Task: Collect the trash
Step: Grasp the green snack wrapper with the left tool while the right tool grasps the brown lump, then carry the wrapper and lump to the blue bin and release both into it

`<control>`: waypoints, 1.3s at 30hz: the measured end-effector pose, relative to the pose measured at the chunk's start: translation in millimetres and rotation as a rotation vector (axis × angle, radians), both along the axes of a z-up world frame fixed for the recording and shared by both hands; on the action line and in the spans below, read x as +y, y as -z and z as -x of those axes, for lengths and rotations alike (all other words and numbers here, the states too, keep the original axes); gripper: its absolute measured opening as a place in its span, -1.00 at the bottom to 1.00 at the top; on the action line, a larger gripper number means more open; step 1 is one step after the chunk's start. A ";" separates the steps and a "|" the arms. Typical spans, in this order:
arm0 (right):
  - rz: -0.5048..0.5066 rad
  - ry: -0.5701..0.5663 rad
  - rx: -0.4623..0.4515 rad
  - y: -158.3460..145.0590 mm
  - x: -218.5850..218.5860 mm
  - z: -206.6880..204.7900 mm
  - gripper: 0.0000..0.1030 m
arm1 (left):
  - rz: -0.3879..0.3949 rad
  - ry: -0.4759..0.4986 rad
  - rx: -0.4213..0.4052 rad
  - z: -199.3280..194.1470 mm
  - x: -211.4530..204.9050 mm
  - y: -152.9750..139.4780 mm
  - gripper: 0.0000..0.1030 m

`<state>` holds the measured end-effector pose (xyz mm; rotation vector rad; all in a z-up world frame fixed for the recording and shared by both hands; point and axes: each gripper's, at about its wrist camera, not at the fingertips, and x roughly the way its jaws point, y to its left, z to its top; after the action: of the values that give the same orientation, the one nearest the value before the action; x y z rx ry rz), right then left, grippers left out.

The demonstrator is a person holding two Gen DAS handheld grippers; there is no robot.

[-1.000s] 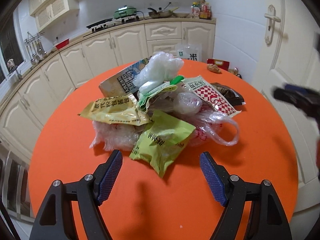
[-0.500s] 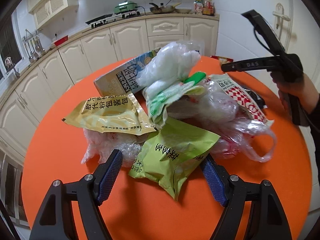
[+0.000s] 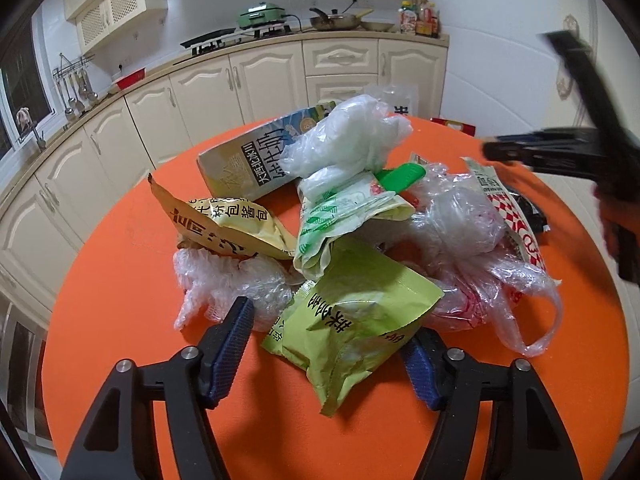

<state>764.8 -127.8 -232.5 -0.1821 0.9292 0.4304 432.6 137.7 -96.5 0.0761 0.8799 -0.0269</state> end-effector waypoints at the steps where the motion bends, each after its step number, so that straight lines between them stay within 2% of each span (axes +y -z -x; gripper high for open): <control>1: -0.031 -0.008 -0.003 -5.3 -2.3 10.6 -0.53 | 0.000 0.000 0.002 -0.6 -0.6 0.3 0.25; 3: -0.065 -0.018 -0.013 -14.8 -4.6 32.5 -0.53 | -0.010 0.000 -0.004 -0.2 -1.9 -0.6 0.04; 5: -0.092 -0.024 -0.021 -23.3 -4.1 57.8 -0.53 | -0.053 -0.028 -0.005 -1.6 -1.9 0.2 -0.34; 8: -0.133 -0.032 -0.030 -31.8 -1.5 90.2 -0.53 | -0.019 -0.034 0.006 3.2 0.0 -2.5 -0.51; 13: -0.214 -0.034 -0.023 -37.2 1.4 130.7 -0.53 | -0.006 -0.070 -0.023 26.4 4.6 -17.4 -0.54; 18: -0.307 -0.045 -0.018 -44.1 6.9 165.8 -0.52 | 0.025 -0.097 -0.077 67.1 7.8 -42.6 -0.55; 21: -0.328 -0.047 -0.018 -46.1 11.6 182.6 -0.52 | 0.071 -0.101 -0.083 90.8 5.7 -50.3 -0.55; 28: -0.354 -0.061 -0.017 -47.2 22.9 223.2 -0.52 | 0.123 -0.093 -0.081 139.1 0.8 -60.9 -0.55; 33: -0.368 -0.015 -0.031 -52.7 3.9 249.0 -0.52 | 0.135 -0.016 -0.093 166.1 -34.3 -75.5 -0.54; 39: -0.322 0.125 -0.064 -55.3 -59.2 284.2 -0.52 | 0.116 0.176 -0.078 172.4 -126.6 -78.8 -0.54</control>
<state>480.6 -187.0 -177.2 0.1540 0.7917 0.4498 260.2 11.1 -17.7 0.0454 0.7897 -0.2382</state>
